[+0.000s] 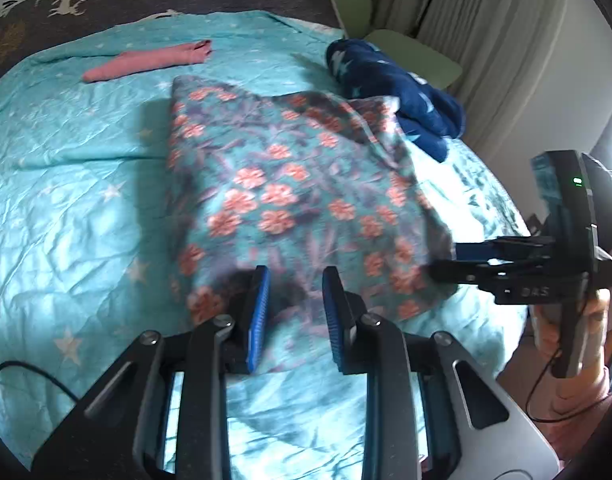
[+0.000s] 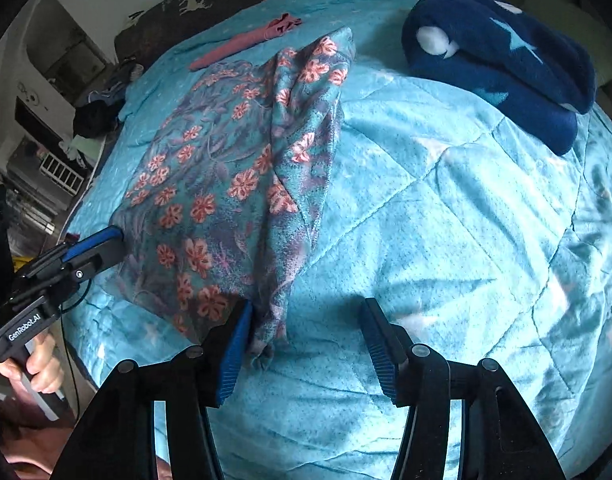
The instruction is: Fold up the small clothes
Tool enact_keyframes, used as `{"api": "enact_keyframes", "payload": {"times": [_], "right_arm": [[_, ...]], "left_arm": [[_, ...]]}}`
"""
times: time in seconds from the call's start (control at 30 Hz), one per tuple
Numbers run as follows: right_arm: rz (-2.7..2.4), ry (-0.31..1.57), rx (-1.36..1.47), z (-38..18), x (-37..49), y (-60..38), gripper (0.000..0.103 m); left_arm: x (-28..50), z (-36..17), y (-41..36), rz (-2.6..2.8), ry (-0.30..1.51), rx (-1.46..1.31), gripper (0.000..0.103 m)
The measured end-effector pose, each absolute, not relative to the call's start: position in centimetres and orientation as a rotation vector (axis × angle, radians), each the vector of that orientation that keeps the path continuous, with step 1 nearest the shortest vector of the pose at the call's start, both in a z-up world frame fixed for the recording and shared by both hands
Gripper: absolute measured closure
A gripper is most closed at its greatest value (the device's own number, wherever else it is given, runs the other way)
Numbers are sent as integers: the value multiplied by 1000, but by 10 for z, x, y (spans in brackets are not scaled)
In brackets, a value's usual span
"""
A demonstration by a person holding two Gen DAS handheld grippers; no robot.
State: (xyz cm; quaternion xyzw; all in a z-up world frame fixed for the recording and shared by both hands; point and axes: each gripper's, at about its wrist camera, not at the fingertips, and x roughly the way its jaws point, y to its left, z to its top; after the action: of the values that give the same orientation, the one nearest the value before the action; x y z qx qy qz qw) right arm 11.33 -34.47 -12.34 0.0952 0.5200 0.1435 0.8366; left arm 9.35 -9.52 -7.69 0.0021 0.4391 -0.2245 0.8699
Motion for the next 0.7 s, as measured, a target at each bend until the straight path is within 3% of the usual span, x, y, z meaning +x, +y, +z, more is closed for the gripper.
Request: {"api": "enact_keyframes", "payload": {"times": [0.37,0.5,0.7], "right_arm": [[228,1115,158,-107,86,-341,41],[206,1025,195,-79,92,-350,41],[252,906,205,-51,144,-337,41]], "left_arm": [[90,-80,-74,-406,919,-18,74],[95,-74,-46,-296,892,-76,66],[104,-80,-36,-260,909,-111,65]]}}
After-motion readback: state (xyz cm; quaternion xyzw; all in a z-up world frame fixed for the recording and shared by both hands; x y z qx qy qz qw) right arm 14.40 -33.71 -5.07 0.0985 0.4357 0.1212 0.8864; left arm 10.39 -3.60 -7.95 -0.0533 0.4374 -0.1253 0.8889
